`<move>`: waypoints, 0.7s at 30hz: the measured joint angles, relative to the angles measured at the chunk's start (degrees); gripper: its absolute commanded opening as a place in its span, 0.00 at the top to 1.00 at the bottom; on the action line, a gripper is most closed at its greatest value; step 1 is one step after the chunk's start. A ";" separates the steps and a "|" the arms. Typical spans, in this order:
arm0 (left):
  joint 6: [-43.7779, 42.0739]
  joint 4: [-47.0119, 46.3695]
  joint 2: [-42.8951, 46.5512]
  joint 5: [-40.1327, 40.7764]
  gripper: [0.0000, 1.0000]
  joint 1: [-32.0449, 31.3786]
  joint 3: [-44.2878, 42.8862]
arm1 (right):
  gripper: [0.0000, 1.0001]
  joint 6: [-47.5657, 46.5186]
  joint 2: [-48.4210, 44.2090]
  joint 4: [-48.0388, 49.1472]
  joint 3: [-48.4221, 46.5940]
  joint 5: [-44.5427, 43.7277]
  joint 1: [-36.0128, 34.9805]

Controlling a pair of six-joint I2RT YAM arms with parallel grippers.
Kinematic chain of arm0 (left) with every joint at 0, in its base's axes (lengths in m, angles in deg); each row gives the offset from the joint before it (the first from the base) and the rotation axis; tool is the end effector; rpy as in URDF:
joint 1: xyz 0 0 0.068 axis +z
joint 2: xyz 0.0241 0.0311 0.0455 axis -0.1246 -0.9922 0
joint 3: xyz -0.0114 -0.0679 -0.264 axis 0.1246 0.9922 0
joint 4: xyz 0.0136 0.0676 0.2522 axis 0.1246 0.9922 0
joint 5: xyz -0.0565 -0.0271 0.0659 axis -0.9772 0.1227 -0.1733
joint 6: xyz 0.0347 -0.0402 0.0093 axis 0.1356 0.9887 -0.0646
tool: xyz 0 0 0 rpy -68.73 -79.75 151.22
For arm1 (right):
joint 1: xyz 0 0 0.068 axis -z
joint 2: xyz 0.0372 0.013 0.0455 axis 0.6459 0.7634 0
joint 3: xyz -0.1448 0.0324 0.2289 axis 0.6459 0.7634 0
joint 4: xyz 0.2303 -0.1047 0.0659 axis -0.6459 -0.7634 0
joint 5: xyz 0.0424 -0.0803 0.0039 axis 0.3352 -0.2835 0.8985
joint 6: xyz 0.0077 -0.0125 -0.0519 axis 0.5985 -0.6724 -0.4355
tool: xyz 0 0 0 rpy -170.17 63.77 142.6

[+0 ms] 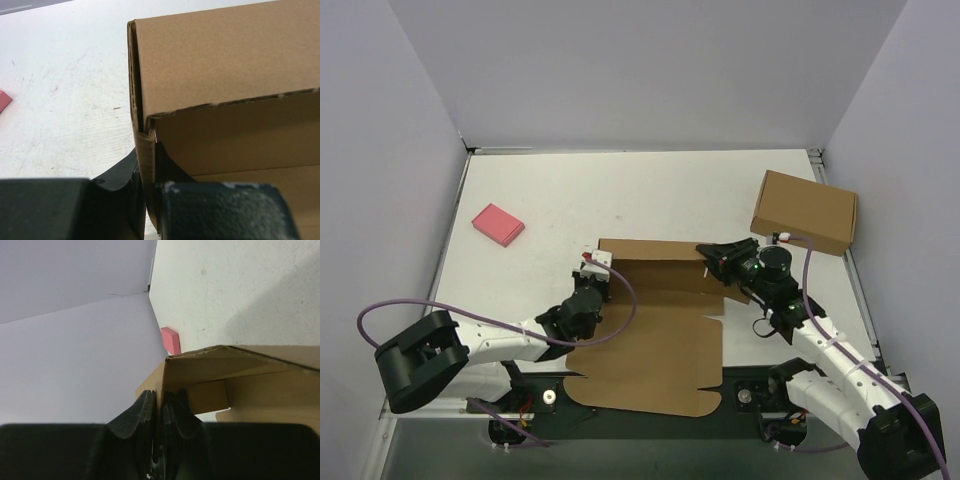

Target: Fold the paper box

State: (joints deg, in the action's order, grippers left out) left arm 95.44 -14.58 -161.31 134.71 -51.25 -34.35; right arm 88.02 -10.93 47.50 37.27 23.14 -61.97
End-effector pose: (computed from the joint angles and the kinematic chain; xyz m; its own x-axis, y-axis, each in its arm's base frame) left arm 0.1442 -0.1837 0.1878 -0.1305 0.0826 -0.9880 0.1691 0.9838 0.0600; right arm 0.1847 0.0841 0.2551 -0.6126 0.7897 -0.0331 0.0446 0.0764 0.9961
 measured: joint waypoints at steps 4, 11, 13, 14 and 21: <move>0.42 -0.31 -0.72 1.86 1.00 -1.20 0.00 | 1.00 2.27 -0.46 0.98 1.36 -0.85 0.00; 1.29 -0.33 -2.78 4.55 1.00 -2.69 -0.76 | 0.91 3.15 -0.48 1.95 2.38 -2.14 0.00; 1.95 1.40 -3.39 4.96 1.00 -2.71 -2.14 | 0.67 2.32 -0.85 1.03 2.12 -2.80 0.00; 2.27 2.45 -3.69 4.96 1.00 -2.69 -2.99 | 0.59 1.75 -1.25 0.24 1.90 -3.30 0.02; 5.51 13.64 -4.83 -2.64 1.00 2.32 -12.59 | 0.36 -10.69 -10.91 -15.54 -4.31 -10.80 -0.09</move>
State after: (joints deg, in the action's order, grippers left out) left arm 100.94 -0.94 -166.14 132.06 -48.94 -46.93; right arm 77.33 -21.83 31.96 32.96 12.35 -62.05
